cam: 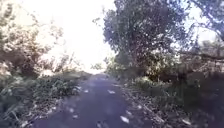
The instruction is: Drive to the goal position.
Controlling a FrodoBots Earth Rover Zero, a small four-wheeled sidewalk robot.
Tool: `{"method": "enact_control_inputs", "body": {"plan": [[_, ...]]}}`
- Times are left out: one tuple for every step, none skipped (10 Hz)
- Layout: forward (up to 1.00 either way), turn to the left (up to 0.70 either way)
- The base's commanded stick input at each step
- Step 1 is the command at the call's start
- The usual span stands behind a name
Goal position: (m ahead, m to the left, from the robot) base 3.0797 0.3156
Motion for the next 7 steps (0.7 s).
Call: {"method": "enact_control_inputs", "body": {"plan": [[0.50, 0.00], [0.50, 0.00], [0.50, 0.00], [0.50, 0.00], [0.50, 0.00], [0.50, 0.00], [0.50, 0.00]]}}
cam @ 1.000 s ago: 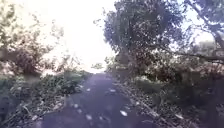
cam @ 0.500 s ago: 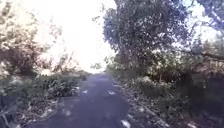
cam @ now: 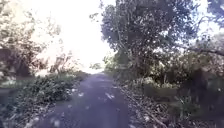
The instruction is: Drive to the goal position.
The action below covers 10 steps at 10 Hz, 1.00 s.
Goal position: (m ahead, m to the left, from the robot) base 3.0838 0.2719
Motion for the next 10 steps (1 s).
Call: {"method": "enact_control_inputs", "body": {"plan": [[0.50, 0.00], [0.50, 0.14], [0.50, 0.27], [0.50, 0.27], [0.50, 0.13], [0.50, 0.00], [0.50, 0.00], [0.50, 0.00], [0.50, 0.00], [0.50, 0.00]]}}
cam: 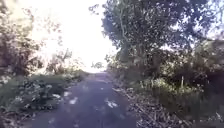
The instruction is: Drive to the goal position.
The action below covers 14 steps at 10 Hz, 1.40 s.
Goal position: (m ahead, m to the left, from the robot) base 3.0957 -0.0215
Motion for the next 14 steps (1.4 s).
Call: {"method": "enact_control_inputs", "body": {"plan": [[0.50, 0.00], [0.50, 0.00], [0.50, 0.00], [0.50, 0.00], [0.50, 0.00], [0.50, 0.00], [0.50, 0.00], [0.50, 0.00], [0.50, 0.00], [0.50, 0.00], [0.50, 0.00], [0.50, 0.00], [0.50, 0.03], [0.50, 0.20]]}}
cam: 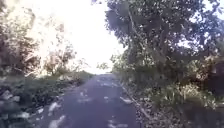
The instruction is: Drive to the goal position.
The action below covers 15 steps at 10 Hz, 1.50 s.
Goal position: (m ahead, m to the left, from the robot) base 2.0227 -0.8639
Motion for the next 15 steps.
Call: {"method": "enact_control_inputs", "body": {"plan": [[0.50, 0.17], [0.50, 0.00], [0.50, 0.00], [0.50, 0.00], [0.50, 0.00], [0.50, 0.00], [0.50, 0.00], [0.50, 0.00], [0.50, 0.00], [0.50, 0.00], [0.50, 0.00], [0.50, 0.00], [0.50, 0.00], [0.50, 0.00], [0.50, 0.00]]}}
